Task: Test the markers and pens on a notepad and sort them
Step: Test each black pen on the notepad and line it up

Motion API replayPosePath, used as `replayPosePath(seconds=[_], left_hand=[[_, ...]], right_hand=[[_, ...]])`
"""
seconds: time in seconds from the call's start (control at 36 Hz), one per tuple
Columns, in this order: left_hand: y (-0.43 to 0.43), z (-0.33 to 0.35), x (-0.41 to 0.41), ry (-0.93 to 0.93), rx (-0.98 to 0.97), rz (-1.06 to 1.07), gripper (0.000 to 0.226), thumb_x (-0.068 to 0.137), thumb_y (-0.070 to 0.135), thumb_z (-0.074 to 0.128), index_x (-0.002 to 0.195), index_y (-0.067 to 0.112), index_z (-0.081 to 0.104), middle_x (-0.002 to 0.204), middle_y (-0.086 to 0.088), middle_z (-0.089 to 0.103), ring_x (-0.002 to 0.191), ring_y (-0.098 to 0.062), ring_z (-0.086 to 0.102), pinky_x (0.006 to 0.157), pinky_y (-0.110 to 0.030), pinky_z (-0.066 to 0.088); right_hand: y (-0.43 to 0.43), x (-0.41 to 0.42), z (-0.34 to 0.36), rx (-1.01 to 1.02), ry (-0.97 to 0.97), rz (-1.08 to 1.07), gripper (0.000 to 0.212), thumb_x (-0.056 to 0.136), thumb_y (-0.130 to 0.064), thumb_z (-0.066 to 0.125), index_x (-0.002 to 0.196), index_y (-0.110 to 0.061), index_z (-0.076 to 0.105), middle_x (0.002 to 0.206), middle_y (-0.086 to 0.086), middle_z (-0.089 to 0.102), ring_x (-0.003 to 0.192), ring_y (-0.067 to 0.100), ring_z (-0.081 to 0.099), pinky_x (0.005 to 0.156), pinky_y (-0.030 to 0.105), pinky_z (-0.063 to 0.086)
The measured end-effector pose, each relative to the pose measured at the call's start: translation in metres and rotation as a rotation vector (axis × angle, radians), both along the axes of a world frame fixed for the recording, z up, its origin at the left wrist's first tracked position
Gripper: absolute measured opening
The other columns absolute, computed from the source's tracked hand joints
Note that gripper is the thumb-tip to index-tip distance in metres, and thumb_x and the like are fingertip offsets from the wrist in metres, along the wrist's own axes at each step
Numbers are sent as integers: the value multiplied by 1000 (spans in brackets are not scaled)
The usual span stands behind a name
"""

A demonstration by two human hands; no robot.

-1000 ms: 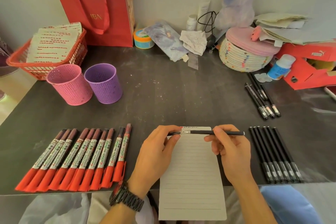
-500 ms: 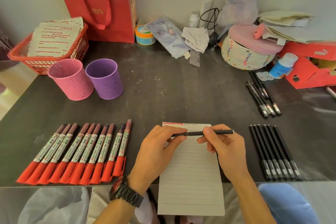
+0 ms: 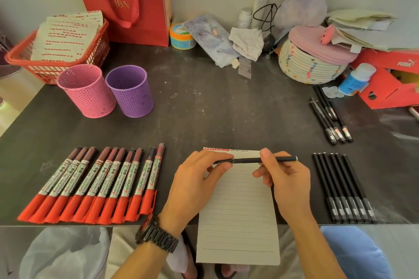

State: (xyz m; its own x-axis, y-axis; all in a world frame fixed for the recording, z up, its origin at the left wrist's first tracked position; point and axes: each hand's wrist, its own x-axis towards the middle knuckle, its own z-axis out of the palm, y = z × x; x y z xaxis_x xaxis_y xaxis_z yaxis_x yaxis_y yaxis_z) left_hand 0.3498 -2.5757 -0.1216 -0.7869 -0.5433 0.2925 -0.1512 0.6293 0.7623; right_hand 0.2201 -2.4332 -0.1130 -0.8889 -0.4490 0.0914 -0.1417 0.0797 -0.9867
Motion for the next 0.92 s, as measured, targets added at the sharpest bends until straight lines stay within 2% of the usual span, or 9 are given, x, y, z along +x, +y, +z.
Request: replayPosePath(seconds=[0.17,0.33,0.44,0.58,0.67,0.72,0.81,0.86,0.92], left_hand=[[-1,-1,0,24,-12,-10,30,95,46,53,116,32,69,109,27,61,100,2,58,81,-5,43],[0,-2,0,16,-35,-21,33,93,47,53,115,31,71,110,23,66,98,3,57,82,-4,42],[0,-3,1,32,-44,-10,34,91,47,56,114,30,73,107,26,65,94,10,54,80,-3,40],[-1,-5,0,32,-48,-18,32,89,45,59,113,31,74,106,29,64,95,9,54,82,-4,40],[-1,-6,-1,44,-34,-12,31,88,44,60,113,31,74,106,29,64,94,9,55,81,-4,40],[0,-6,-3,66,-35,-28,26,90,44,61,110,33,74,106,31,65,94,8,55,81,-5,40],[2,-6,-5,66,-143,-62,16,94,46,62,104,41,73,102,31,67,97,5,54,82,-9,40],[2,-8,-5,-14,-210,-35,30,93,57,54,117,44,67,110,31,65,107,1,50,87,-16,43],[1,-10,-5,-124,-247,-1,54,90,67,48,137,39,55,128,25,58,124,-4,45,99,-26,40]], right_hand=[[0,0,1,13,2,10,32,86,-45,65,74,-17,72,62,2,73,49,6,58,53,13,48],[0,0,0,47,22,59,28,85,-45,65,77,-19,72,63,-2,74,51,4,60,54,12,49],[0,0,0,49,23,95,22,86,-44,67,79,-24,74,65,-1,74,51,5,61,54,12,48],[-1,1,3,55,45,174,11,88,-43,68,84,-35,74,68,-3,75,52,6,62,53,11,47],[0,1,4,40,57,190,9,93,-36,69,86,-34,74,69,-2,75,54,5,63,53,12,47],[-1,3,4,44,52,232,7,93,-35,71,87,-33,75,74,-3,76,59,7,67,56,14,49],[-5,10,4,88,88,295,8,89,-41,72,87,-34,75,83,-6,77,72,15,72,60,25,54],[-5,10,5,70,90,266,6,89,-37,72,88,-31,74,83,-3,76,70,17,71,60,25,54],[0,7,6,42,58,202,5,93,-28,72,93,-23,72,82,1,77,68,14,70,57,22,52]])
